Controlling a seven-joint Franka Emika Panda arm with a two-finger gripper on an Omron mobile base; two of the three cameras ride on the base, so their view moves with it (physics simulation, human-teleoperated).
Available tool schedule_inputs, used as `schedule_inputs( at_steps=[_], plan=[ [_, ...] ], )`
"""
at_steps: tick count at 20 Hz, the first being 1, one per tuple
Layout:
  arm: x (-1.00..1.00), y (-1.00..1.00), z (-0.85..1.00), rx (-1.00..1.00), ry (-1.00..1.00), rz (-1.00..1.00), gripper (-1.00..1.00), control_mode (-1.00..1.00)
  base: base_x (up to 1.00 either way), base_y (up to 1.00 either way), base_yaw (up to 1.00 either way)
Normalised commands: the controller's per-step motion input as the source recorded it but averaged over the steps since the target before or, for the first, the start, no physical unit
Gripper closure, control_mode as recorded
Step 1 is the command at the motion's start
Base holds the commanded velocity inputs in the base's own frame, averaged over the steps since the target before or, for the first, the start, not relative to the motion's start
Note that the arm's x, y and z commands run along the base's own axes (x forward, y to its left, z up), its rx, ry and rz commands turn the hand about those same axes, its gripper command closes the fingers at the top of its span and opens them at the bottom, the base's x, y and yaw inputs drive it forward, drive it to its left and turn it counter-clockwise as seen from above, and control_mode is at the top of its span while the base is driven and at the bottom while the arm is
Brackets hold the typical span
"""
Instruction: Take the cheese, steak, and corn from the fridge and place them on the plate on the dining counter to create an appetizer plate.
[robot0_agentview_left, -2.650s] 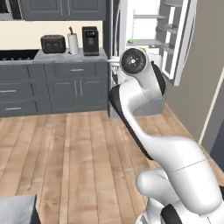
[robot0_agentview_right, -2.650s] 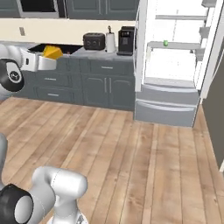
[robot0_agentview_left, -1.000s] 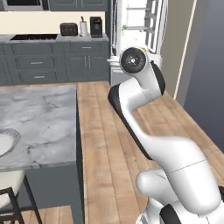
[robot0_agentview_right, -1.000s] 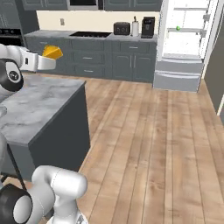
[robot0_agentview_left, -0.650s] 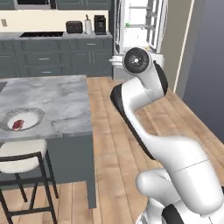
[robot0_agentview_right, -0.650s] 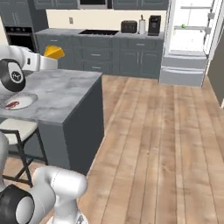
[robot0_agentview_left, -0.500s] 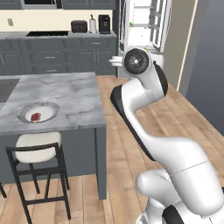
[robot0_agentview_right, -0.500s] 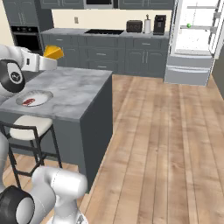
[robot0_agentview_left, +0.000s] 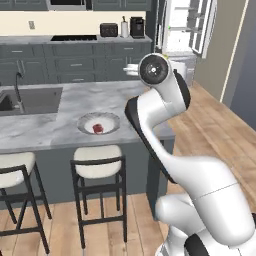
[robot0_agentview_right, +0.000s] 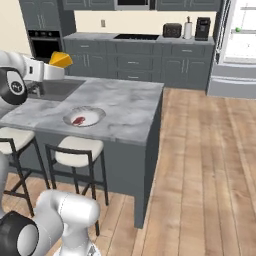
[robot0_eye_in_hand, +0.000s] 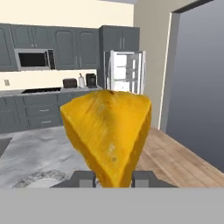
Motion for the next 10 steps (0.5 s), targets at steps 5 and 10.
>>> schedule_inputs(
  at_steps=[5, 10],
  plan=[
    [0.0, 0.0, 0.0, 0.0, 0.0, 0.0, 1.0, 1.0, 0.4, 0.8, -0.03],
    [0.0, 0.0, 0.0, 0.0, 0.0, 0.0, 1.0, 1.0, 0.45, 0.1, -0.02]
  ],
)
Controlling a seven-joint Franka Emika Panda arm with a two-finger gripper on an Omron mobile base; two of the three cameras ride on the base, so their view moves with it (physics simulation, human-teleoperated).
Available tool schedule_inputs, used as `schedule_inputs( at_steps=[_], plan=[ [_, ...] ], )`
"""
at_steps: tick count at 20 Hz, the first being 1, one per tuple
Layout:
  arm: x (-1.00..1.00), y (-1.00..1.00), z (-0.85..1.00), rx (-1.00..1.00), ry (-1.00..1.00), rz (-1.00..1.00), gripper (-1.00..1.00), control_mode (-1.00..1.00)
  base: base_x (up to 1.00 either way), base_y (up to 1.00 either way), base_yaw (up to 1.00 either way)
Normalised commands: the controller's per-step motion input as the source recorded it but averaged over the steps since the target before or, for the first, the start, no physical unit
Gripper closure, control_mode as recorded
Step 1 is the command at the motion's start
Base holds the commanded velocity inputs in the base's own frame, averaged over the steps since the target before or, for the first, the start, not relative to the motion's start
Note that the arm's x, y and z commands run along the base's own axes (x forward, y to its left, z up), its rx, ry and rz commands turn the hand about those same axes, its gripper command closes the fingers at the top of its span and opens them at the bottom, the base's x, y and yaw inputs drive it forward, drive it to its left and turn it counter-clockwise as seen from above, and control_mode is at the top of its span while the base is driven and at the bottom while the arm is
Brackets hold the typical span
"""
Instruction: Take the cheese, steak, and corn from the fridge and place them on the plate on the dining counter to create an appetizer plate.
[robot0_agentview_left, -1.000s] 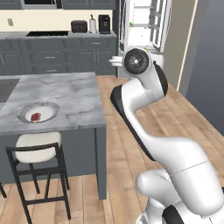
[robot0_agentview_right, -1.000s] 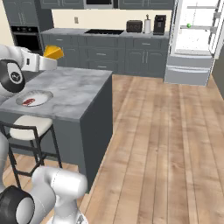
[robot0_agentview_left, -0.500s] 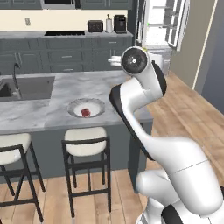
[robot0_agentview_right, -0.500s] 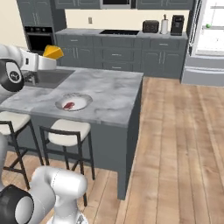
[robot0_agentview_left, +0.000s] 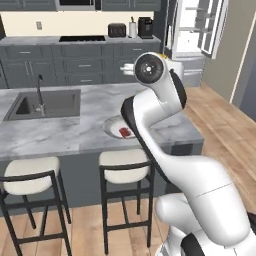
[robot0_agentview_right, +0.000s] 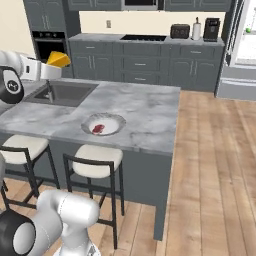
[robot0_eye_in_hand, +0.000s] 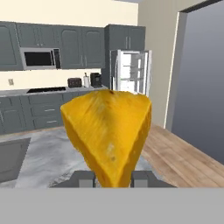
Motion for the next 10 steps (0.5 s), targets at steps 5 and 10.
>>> schedule_inputs(
  at_steps=[5, 10],
  plan=[
    [0.0, 0.0, 0.0, 0.0, 0.0, 0.0, 1.0, 1.0, 0.21, -0.34, 0.0],
    [0.0, 0.0, 0.0, 0.0, 0.0, 0.0, 1.0, 1.0, 0.24, -0.32, 0.0]
  ],
)
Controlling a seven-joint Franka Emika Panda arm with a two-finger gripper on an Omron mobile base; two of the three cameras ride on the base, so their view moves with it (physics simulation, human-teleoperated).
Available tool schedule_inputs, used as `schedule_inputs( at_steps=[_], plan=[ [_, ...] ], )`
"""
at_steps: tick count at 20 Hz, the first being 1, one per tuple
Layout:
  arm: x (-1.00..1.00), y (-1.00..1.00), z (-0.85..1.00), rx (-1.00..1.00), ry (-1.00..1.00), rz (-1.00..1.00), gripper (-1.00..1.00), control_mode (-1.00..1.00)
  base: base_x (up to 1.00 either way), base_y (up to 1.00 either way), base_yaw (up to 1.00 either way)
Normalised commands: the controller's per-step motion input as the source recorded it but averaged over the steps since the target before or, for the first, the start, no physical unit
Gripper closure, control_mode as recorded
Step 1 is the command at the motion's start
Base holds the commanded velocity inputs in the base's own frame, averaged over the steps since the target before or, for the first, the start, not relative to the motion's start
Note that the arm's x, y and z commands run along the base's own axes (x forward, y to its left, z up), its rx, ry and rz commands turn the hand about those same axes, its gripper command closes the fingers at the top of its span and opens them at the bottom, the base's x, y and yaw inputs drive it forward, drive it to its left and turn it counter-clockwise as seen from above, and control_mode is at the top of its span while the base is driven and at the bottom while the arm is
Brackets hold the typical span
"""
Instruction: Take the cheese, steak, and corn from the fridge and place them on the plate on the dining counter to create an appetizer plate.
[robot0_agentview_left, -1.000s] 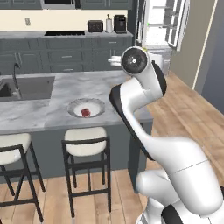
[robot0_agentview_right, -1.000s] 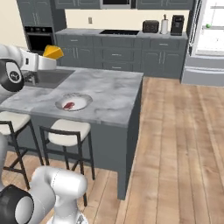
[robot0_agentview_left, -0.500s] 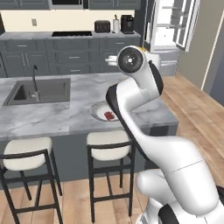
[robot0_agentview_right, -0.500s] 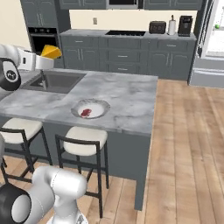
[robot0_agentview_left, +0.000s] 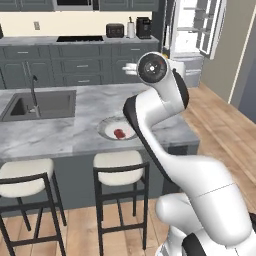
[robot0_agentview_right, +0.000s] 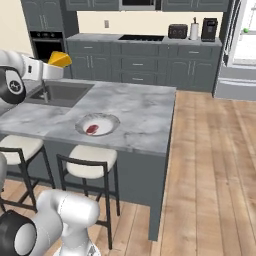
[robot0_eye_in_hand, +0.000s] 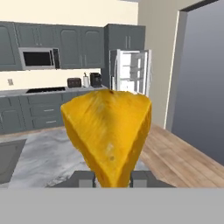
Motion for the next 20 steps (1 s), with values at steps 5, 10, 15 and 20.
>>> schedule_inputs(
  at_steps=[5, 10, 15, 20],
  plan=[
    [0.0, 0.0, 0.0, 0.0, 0.0, 0.0, 1.0, 1.0, 0.3, -0.22, 0.0],
    [0.17, -0.03, 0.0, 0.0, 0.0, 0.0, 1.0, -1.0, 0.24, -0.08, 0.0],
    [0.47, -0.1, -0.02, 0.0, 0.0, 0.0, 1.0, -1.0, 0.0, 0.0, 0.0],
    [0.54, -0.01, -0.1, 0.0, 0.0, 0.0, 1.0, -1.0, 0.0, 0.0, 0.0]
  ],
)
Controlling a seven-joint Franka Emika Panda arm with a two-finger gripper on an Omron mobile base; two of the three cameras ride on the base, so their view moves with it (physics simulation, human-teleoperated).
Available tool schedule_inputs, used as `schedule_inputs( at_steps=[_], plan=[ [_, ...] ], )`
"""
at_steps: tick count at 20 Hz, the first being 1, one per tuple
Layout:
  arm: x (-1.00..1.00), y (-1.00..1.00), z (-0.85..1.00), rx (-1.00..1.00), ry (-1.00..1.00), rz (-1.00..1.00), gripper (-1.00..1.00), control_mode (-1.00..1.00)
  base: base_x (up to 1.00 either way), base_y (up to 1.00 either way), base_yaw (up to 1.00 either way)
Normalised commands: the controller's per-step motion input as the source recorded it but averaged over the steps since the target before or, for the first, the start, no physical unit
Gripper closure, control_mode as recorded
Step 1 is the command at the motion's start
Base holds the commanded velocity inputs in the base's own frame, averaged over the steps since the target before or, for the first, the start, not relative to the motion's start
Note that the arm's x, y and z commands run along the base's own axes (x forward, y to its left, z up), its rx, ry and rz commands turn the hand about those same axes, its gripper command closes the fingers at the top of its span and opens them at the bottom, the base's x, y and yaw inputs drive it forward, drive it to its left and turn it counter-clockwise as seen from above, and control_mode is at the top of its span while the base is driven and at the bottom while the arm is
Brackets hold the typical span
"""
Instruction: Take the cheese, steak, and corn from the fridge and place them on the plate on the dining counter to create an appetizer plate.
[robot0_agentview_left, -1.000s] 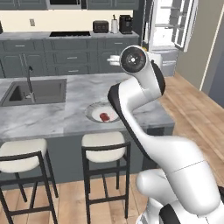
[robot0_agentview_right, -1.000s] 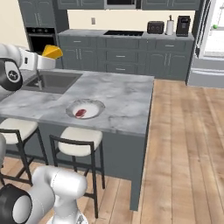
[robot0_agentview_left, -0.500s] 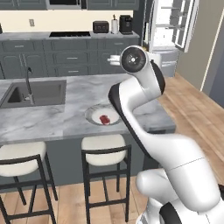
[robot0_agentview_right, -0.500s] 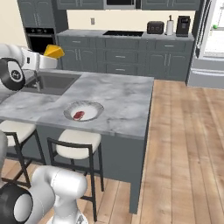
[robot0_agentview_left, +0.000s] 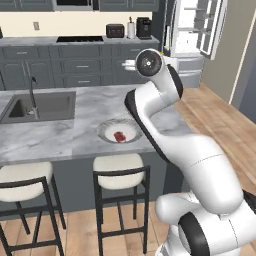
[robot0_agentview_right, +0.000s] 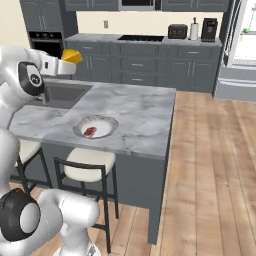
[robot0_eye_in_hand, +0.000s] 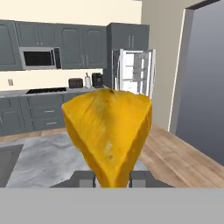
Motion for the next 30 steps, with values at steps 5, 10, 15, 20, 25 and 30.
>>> schedule_inputs(
  at_steps=[5, 10, 15, 20, 25, 30],
  plan=[
    [0.39, 0.0, -0.21, 0.0, 0.04, 0.0, 1.0, -1.0, 0.0, 0.0, 0.0],
    [0.26, 0.0, -0.39, 0.0, 0.01, 0.0, 1.0, -1.0, 0.0, 0.0, 0.0],
    [0.23, 0.0, -0.34, 0.01, 0.0, 0.0, 1.0, -1.0, 0.0, 0.0, 0.0],
    [0.27, 0.0, -0.3, 0.02, 0.0, 0.0, 1.0, -1.0, 0.0, 0.0, 0.0],
    [0.27, 0.0, -0.24, 0.03, 0.0, 0.0, 1.0, -1.0, 0.0, 0.0, 0.0],
    [0.14, 0.0, -0.19, 0.04, 0.01, 0.0, 1.0, -1.0, 0.0, 0.0, 0.0]
  ],
)
